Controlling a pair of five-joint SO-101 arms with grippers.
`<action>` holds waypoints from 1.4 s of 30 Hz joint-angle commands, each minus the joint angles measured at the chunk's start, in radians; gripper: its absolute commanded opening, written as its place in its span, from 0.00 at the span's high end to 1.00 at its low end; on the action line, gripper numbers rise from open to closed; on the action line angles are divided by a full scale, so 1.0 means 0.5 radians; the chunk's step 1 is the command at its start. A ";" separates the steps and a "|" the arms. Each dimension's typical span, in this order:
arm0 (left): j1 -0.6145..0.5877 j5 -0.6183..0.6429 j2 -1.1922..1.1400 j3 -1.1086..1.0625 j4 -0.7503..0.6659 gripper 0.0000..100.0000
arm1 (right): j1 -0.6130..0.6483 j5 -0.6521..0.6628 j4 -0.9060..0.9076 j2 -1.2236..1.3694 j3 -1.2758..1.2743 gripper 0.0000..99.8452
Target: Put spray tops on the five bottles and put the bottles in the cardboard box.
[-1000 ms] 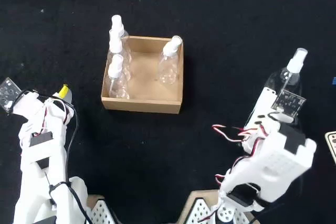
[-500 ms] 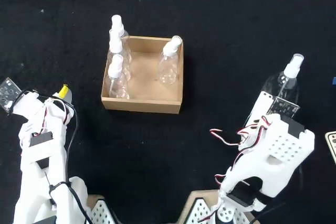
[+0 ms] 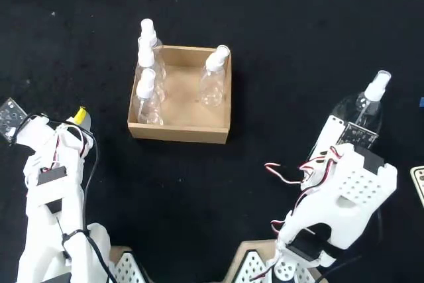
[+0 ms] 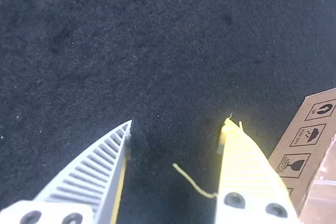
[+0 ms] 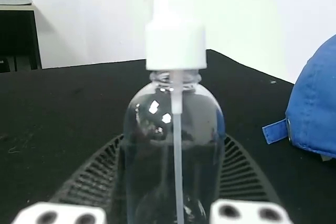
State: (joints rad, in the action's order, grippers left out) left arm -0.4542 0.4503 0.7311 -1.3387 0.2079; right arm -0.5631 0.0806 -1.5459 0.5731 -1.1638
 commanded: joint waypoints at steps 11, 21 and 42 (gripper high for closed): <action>0.002 0.006 0.000 0.032 -0.058 0.75 | 0.003 0.006 -0.052 -0.020 0.035 0.69; 0.002 0.006 0.000 0.032 -0.058 0.75 | 0.028 0.006 0.043 -0.425 -0.226 0.69; 0.002 0.006 0.000 0.026 -0.058 0.75 | -0.049 0.006 0.709 -0.799 -0.158 0.81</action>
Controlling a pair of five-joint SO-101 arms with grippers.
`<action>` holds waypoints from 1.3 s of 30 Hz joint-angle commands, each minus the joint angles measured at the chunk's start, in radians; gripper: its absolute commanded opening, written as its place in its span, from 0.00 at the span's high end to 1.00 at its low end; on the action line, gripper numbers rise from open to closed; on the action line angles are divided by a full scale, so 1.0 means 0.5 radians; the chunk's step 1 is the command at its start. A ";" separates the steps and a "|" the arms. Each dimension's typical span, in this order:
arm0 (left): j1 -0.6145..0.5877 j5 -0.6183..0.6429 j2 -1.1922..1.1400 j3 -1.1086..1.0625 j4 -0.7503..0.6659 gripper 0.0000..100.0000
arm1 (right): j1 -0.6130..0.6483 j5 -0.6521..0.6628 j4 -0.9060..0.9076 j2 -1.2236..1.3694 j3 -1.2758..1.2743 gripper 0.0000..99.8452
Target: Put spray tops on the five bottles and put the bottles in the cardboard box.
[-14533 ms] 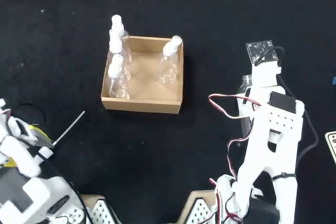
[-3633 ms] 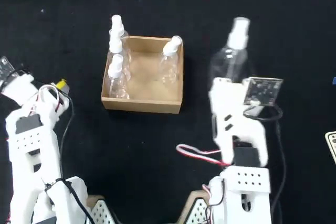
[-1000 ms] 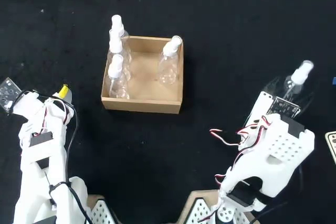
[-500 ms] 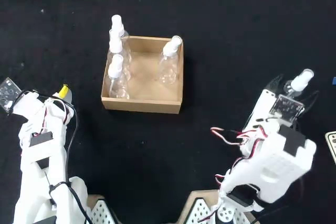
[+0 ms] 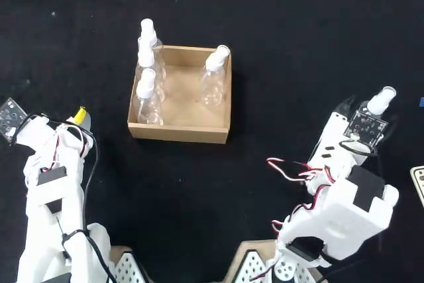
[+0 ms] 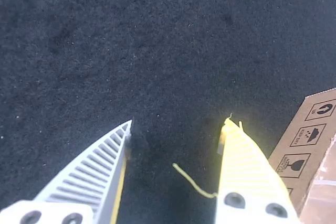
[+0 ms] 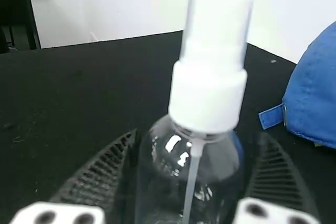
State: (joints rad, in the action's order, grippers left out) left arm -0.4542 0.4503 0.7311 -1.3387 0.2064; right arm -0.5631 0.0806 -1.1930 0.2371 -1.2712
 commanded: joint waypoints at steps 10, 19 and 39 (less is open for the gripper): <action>0.002 0.006 0.000 0.029 -0.055 0.75 | -0.120 0.003 -0.270 -0.155 -0.017 0.99; 0.002 0.006 0.000 0.026 -0.055 0.75 | 0.310 0.080 -0.034 -0.925 -0.437 0.99; 0.002 0.006 0.000 0.017 -0.055 0.75 | 1.596 -0.236 1.820 -2.579 -0.419 0.99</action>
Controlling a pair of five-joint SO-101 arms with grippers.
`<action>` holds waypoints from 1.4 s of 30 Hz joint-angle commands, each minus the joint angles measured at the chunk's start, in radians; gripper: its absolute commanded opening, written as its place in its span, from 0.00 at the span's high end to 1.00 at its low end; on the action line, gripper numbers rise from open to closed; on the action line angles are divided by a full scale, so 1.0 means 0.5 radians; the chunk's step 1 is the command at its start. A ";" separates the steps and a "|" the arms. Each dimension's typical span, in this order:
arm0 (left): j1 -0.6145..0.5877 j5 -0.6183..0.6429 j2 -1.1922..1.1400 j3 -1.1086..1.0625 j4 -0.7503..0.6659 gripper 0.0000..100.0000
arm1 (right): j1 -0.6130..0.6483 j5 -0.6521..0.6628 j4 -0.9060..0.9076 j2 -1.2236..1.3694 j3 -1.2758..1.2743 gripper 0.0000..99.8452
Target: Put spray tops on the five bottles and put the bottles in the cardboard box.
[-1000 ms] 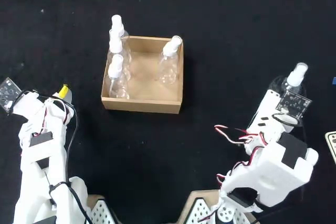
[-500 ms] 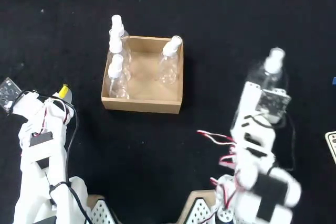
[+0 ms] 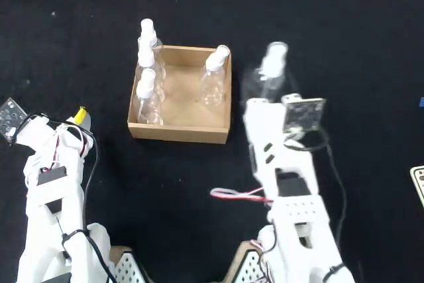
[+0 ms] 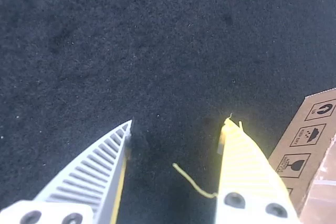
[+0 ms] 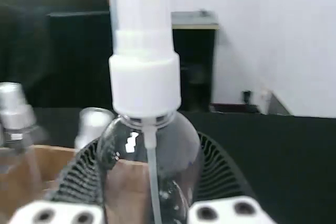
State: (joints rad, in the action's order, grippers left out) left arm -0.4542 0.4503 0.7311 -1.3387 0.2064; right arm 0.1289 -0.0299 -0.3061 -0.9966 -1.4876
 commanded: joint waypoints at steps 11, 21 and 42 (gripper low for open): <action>0.002 0.006 0.000 0.017 -0.055 0.75 | 0.436 -0.015 -0.138 0.180 -0.002 0.99; 0.002 0.006 -0.003 0.014 -0.055 0.75 | 0.439 -0.015 -0.822 0.802 -0.011 0.99; 0.002 0.006 -0.003 0.014 -0.055 0.75 | 0.448 -0.015 -1.099 1.539 0.176 0.98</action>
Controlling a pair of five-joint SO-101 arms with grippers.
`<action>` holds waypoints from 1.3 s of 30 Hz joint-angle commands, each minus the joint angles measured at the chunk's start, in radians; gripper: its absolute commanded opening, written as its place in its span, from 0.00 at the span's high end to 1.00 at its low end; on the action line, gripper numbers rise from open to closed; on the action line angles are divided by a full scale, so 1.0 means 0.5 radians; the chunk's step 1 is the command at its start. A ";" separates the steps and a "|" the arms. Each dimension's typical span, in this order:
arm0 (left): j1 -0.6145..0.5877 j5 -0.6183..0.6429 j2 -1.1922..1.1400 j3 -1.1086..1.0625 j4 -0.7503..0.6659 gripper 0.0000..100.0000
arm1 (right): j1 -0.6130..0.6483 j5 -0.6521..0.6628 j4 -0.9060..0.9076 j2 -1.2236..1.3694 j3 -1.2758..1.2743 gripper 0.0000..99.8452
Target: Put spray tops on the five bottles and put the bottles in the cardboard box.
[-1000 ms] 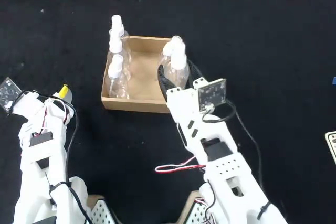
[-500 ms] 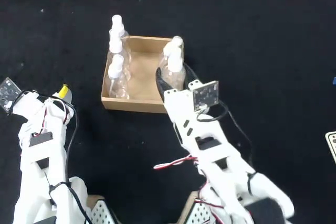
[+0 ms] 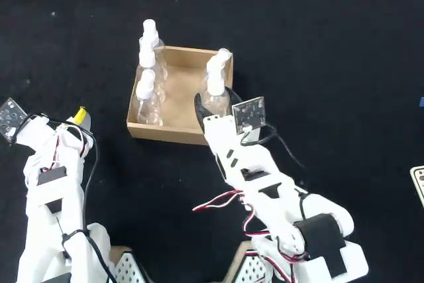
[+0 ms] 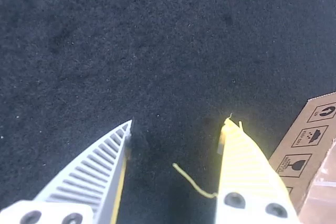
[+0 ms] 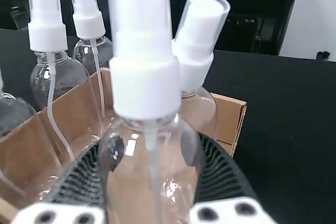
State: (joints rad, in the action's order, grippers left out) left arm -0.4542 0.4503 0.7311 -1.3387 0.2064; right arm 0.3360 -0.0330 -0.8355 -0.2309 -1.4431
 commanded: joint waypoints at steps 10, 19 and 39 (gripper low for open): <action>0.002 0.006 -0.003 0.014 -0.055 0.75 | 0.058 -0.009 -0.037 0.008 0.060 0.98; 0.002 0.006 -0.003 0.014 -0.055 0.75 | 0.163 -0.009 -0.043 0.008 0.075 0.99; 0.002 0.006 -0.003 0.014 -0.055 0.75 | 0.172 0.003 -0.635 0.459 0.100 0.98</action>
State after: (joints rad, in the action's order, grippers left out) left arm -0.4542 0.4503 0.7311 -1.3387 0.2064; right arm 0.4005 -0.0315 -1.0994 -0.0038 -1.3970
